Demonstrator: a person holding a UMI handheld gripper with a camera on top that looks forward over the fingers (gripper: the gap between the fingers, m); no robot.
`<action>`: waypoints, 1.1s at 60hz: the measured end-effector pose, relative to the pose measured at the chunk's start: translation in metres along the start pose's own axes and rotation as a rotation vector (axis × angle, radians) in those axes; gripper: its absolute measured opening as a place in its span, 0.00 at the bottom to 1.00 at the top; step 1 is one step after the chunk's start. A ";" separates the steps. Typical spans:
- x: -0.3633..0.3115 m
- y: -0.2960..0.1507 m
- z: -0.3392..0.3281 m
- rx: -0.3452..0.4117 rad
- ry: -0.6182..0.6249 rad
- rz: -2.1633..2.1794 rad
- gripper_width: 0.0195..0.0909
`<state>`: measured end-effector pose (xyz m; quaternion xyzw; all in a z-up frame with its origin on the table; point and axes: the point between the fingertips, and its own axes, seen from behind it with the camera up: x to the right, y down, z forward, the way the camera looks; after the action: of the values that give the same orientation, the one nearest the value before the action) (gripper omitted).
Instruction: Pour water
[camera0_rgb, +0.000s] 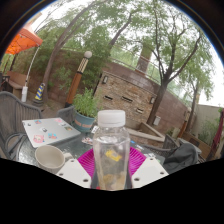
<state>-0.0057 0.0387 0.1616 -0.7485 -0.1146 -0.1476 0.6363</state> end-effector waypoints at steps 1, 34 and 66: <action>0.002 0.006 0.003 -0.009 -0.004 0.038 0.29; -0.007 0.075 0.012 0.021 -0.115 0.368 0.39; -0.003 0.092 -0.089 -0.299 -0.036 0.327 0.91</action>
<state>0.0182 -0.0640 0.0888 -0.8456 0.0199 -0.0443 0.5316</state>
